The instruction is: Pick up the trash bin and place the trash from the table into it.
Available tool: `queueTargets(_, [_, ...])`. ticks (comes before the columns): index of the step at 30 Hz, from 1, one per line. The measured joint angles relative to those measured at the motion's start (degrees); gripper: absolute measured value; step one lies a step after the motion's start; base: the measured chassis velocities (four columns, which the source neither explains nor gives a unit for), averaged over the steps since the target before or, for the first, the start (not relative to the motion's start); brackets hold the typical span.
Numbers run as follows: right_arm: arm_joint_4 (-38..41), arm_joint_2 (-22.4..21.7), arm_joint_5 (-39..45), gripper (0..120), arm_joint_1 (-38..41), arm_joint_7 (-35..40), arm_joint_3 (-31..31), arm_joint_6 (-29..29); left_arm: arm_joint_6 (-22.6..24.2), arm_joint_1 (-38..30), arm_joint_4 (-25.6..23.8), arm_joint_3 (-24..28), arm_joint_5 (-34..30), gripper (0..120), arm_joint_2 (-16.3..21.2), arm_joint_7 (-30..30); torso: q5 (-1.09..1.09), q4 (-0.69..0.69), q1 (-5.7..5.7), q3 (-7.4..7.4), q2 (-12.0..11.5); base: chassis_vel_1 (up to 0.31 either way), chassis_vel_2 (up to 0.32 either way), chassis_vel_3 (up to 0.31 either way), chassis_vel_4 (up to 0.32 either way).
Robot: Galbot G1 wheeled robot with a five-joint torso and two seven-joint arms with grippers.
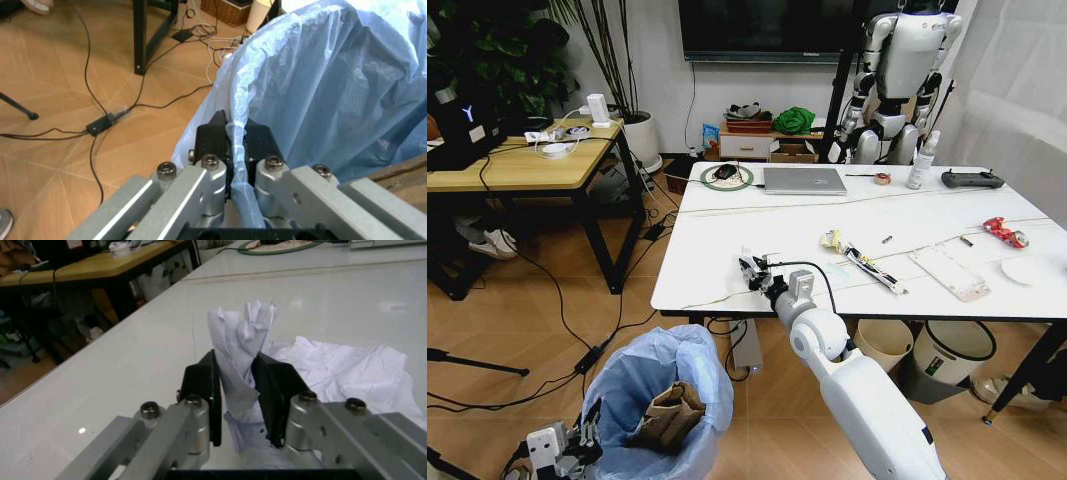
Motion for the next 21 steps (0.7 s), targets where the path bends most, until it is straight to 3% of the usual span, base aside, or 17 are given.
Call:
queueTargets(5, [0.14,-0.08,0.0,1,-0.14,-0.03,-0.16,0.14,0.0,0.0,0.04,-0.02,0.0,0,0.04,0.0,0.0,0.0,0.0,0.0,0.0,0.0,0.0,0.0,0.0])
queueTargets(13, [2.18,-0.64,1.49,0,-1.07,-1.61,-0.27,2.07,0.0,-0.06,0.3,0.06,0.0,0,0.03,0.0,0.0,0.01,0.0,0.0,0.0,0.0,0.0,0.0,0.0])
queueTargets(21, [22.12,-8.33,17.3,0,-7.69,-8.88,-5.56,7.65,0.06,-0.21,0.09,0.2,-0.15,0,0.07,0.01,0.0,0.0,-0.01,-0.01,0.01,0.0,0.0,0.0,0.0])
